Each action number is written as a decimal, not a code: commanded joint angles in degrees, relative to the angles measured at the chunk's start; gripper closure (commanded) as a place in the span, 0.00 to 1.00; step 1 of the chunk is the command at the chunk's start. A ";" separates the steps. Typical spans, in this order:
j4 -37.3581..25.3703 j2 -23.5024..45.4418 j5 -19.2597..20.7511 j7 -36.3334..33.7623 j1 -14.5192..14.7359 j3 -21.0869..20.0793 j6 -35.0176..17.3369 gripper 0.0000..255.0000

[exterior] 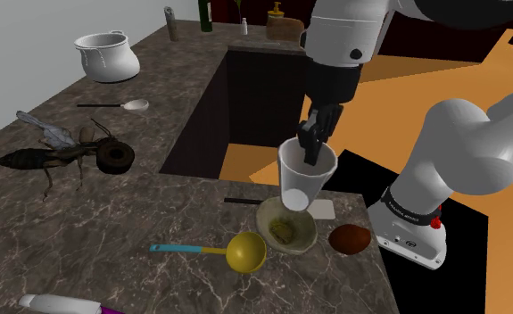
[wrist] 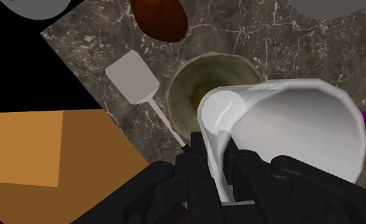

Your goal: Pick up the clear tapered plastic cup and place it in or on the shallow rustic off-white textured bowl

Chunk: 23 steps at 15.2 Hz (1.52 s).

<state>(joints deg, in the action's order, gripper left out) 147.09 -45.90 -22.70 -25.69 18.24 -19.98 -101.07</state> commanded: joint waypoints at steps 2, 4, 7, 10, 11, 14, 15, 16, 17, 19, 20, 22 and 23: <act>2.07 0.25 -0.64 0.32 0.21 -0.67 -2.36 1.00; 3.44 0.46 -1.07 0.57 0.34 -1.09 -3.93 1.00; 4.27 0.62 -1.34 0.73 0.43 -1.36 -4.91 1.00; 4.27 0.63 -1.34 0.73 0.43 -1.36 -4.91 1.00; 4.27 0.63 -1.34 0.73 0.43 -1.36 -4.91 1.00; 4.27 0.63 -1.34 0.73 0.42 -1.35 -4.91 0.00; 4.27 0.63 -1.34 0.73 0.42 -1.36 -4.91 0.00; 4.27 0.63 -1.34 0.73 0.42 -1.36 -4.91 0.00; 4.27 0.63 -1.34 0.73 0.42 -1.35 -4.91 0.00; 4.27 0.63 -1.34 0.73 0.42 -1.35 -4.91 0.00; 2.61 0.35 -0.67 0.62 0.14 -0.65 -2.94 0.00; -0.88 0.11 0.59 0.40 -0.38 0.68 0.86 0.00; -2.32 0.13 1.05 0.30 -0.57 1.18 2.30 0.00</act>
<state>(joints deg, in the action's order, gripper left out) 146.34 -45.80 -22.39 -25.57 18.06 -19.63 -100.48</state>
